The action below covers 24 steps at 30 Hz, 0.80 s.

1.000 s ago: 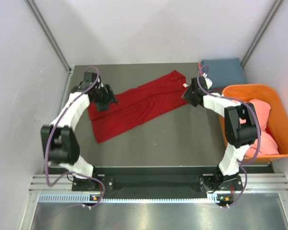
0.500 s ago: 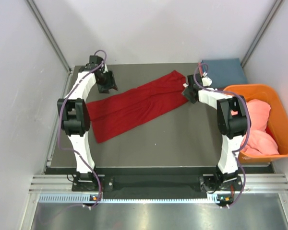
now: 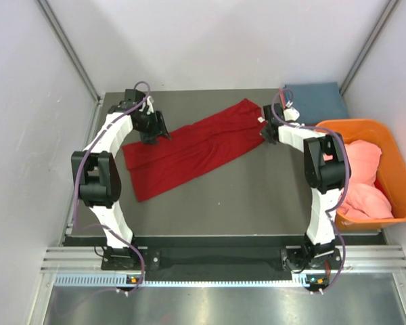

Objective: Fold and stack the t-shirts
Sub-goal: Fold the tshirt

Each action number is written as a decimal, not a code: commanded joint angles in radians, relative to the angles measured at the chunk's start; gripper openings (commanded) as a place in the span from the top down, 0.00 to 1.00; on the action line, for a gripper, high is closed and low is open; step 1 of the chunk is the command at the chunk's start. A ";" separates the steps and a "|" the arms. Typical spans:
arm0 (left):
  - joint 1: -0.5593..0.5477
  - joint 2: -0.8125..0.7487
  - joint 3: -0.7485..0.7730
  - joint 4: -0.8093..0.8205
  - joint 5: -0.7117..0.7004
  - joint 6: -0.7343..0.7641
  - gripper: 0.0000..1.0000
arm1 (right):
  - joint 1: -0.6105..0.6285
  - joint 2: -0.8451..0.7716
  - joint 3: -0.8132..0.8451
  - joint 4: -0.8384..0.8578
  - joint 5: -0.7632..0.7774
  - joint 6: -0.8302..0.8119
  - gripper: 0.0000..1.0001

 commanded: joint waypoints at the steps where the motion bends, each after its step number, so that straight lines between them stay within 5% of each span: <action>1: 0.000 -0.086 -0.024 0.038 -0.012 -0.002 0.37 | -0.012 0.054 0.095 0.047 0.056 -0.089 1.00; 9: 0.005 -0.088 0.001 -0.050 0.060 0.000 0.35 | -0.075 0.186 0.270 0.051 -0.005 -0.178 1.00; 14: 0.002 -0.204 -0.108 -0.015 0.067 -0.009 0.35 | -0.127 0.209 0.413 -0.002 -0.081 -0.235 0.97; 18: 0.002 -0.258 -0.225 0.082 0.170 -0.046 0.35 | -0.109 0.090 0.337 0.008 -0.198 -0.206 0.75; 24: 0.009 -0.245 -0.299 0.116 -0.060 -0.017 0.34 | -0.003 -0.117 0.163 -0.049 -0.225 -0.145 0.60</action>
